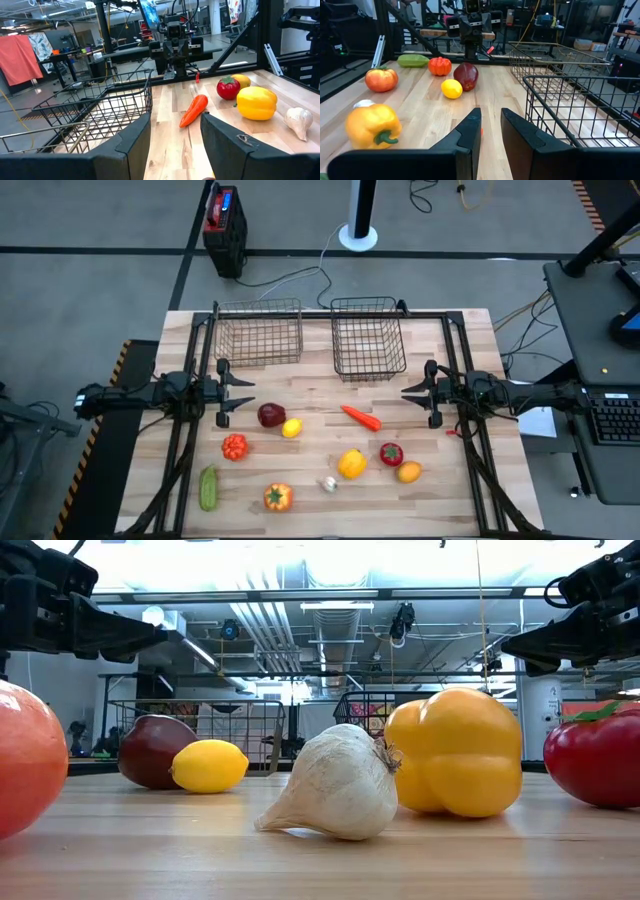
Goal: Sort produce into baskets
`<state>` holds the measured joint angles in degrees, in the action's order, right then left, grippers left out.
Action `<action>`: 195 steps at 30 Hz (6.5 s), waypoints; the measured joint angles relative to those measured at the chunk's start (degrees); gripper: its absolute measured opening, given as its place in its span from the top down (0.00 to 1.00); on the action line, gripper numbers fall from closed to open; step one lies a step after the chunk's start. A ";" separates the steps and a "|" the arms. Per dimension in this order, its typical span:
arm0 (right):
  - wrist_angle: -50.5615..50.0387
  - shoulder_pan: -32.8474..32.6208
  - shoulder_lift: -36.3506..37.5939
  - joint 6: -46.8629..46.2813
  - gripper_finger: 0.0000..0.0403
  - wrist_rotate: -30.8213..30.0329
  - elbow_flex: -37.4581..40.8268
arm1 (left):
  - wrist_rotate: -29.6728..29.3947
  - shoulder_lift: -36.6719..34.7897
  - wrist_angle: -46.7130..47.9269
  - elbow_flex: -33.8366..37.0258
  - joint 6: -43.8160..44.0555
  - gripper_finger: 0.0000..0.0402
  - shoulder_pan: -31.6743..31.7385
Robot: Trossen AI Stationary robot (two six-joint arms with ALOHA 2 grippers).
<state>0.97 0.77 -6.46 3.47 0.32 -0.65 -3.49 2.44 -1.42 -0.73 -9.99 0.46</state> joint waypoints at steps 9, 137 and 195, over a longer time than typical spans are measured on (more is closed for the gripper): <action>0.01 -0.01 -0.01 0.01 0.83 -0.01 0.00 | 0.00 0.00 0.00 0.00 0.00 0.61 -0.01; -45.30 -12.64 -89.71 -23.63 0.60 -10.71 -64.06 | -13.55 44.80 -1.95 -27.63 18.90 0.61 -0.42; -46.36 11.59 -72.03 -12.11 0.44 -9.35 -73.47 | -7.07 50.03 0.82 -30.51 33.45 0.61 -7.22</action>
<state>-45.38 12.36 -78.49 -8.64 -9.03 -74.12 -10.56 52.46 -0.60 -31.24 23.46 -6.76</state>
